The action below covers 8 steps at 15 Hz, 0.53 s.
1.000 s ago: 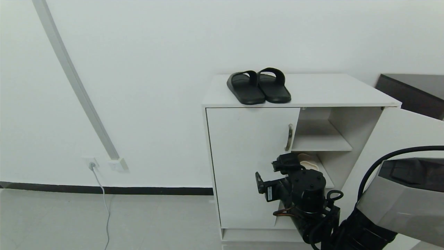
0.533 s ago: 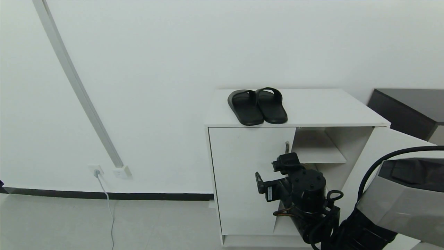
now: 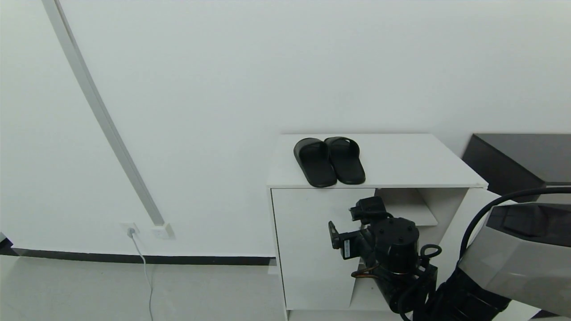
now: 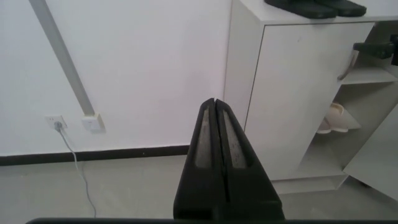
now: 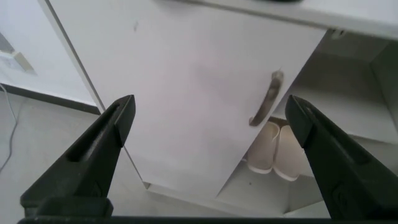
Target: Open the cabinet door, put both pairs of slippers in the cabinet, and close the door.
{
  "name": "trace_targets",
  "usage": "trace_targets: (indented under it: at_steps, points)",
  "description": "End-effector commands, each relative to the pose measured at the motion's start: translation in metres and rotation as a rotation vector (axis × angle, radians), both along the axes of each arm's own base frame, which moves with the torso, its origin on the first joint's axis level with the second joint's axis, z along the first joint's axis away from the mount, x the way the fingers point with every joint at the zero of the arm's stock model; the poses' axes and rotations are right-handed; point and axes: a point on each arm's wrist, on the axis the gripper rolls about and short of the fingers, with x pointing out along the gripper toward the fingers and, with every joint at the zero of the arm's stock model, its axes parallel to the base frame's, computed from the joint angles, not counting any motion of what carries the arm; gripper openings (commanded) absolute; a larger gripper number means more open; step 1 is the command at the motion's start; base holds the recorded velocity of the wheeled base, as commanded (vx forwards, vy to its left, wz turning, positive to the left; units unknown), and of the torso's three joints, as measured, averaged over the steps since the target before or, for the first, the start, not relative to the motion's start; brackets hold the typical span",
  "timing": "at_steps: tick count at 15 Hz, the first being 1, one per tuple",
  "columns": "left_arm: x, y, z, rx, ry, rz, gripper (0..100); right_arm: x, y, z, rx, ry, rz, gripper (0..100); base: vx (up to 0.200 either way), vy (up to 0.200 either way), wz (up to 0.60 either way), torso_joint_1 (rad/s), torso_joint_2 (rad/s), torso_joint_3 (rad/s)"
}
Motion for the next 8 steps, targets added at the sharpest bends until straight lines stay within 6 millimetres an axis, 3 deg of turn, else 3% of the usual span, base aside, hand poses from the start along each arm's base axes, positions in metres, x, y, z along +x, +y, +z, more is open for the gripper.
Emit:
trace_targets:
  at_steps: [1,8]
  points:
    - [0.0,0.0,0.0,0.0,0.0,0.0,0,-0.0001,0.0002,-0.0007,-0.001,0.001,0.0,100,0.0,0.0,0.0,0.281,-0.62,-0.349]
    - [0.0,0.0,0.0,0.001,0.0,0.0,0,-0.0003,-0.0006,-0.0002,-0.004,0.001,0.007,100,0.0,0.0,0.0,0.193,-0.42,-0.228]
